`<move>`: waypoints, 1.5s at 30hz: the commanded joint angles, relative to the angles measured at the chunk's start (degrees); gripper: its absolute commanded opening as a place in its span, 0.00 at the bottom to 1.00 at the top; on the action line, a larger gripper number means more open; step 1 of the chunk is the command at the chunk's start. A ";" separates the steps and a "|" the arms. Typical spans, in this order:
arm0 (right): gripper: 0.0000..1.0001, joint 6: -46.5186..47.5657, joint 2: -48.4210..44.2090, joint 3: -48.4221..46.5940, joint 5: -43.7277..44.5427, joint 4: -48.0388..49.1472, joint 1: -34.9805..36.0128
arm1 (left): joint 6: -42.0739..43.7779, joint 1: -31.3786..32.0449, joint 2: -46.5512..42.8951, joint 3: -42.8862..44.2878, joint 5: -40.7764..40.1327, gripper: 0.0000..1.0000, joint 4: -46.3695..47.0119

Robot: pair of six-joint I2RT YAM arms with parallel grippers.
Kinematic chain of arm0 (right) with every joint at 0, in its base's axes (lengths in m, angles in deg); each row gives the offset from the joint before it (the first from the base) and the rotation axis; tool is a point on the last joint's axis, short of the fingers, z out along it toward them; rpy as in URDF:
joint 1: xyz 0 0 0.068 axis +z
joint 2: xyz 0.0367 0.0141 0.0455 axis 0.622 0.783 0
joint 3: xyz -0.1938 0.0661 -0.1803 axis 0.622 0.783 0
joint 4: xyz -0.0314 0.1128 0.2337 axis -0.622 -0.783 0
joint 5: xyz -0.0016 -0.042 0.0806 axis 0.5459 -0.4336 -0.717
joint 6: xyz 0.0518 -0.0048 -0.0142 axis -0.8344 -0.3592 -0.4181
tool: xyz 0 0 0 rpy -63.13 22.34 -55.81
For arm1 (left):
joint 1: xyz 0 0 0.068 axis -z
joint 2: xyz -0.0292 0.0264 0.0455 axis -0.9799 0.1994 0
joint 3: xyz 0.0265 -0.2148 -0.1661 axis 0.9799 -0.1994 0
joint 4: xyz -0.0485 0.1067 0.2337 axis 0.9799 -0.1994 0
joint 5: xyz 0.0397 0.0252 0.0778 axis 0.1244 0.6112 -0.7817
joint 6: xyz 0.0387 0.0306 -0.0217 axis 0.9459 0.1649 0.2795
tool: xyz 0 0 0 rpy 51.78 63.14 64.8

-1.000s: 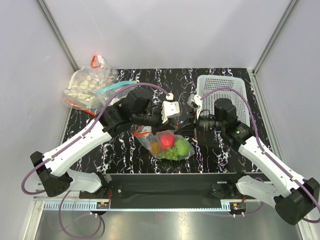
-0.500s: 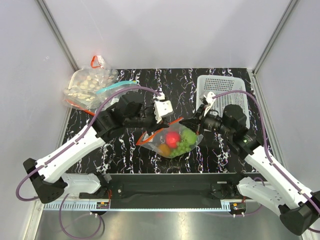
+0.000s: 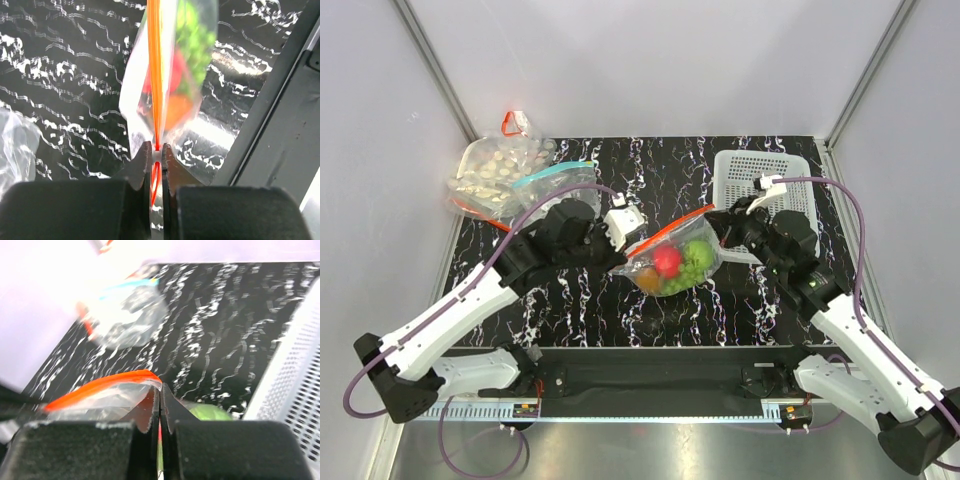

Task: Place the food in the zip-top bag and seal the zipper
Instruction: Zip the zipper food storage bag at the center of the board, then place the zipper food storage bag at the center of the board.

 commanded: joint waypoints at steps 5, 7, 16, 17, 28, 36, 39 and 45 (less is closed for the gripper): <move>0.00 -3.99 1.06 -2.39 18.34 4.56 -2.48 | -4.08 -0.58 -2.49 -2.60 -7.00 0.00 -8.31; 0.00 -5.66 1.67 -2.66 20.10 1.92 -2.83 | -4.70 -0.84 -2.66 -2.68 -9.99 0.00 -9.45; 0.00 -7.42 -3.23 0.77 24.13 -0.18 -2.83 | -6.37 -5.58 -4.25 -2.77 -19.92 0.00 -8.85; 0.00 -8.03 -4.03 0.95 24.76 -1.67 -2.83 | -6.46 -5.76 -4.07 -2.77 -19.75 0.00 -8.23; 0.00 -11.81 -12.72 8.23 23.52 -3.70 -2.75 | -8.74 -5.76 7.34 4.78 -12.98 0.00 1.16; 0.00 -17.97 -13.79 13.34 33.89 -4.84 -2.75 | -11.91 -5.85 19.55 14.70 -17.29 0.00 6.71; 0.08 -18.58 -12.39 12.12 37.85 -6.42 -2.75 | -12.61 -5.76 22.55 17.26 -17.64 0.11 9.52; 0.93 -15.96 -10.36 7.90 40.23 -11.26 -2.83 | -14.63 -5.85 19.59 15.43 -17.81 0.92 14.00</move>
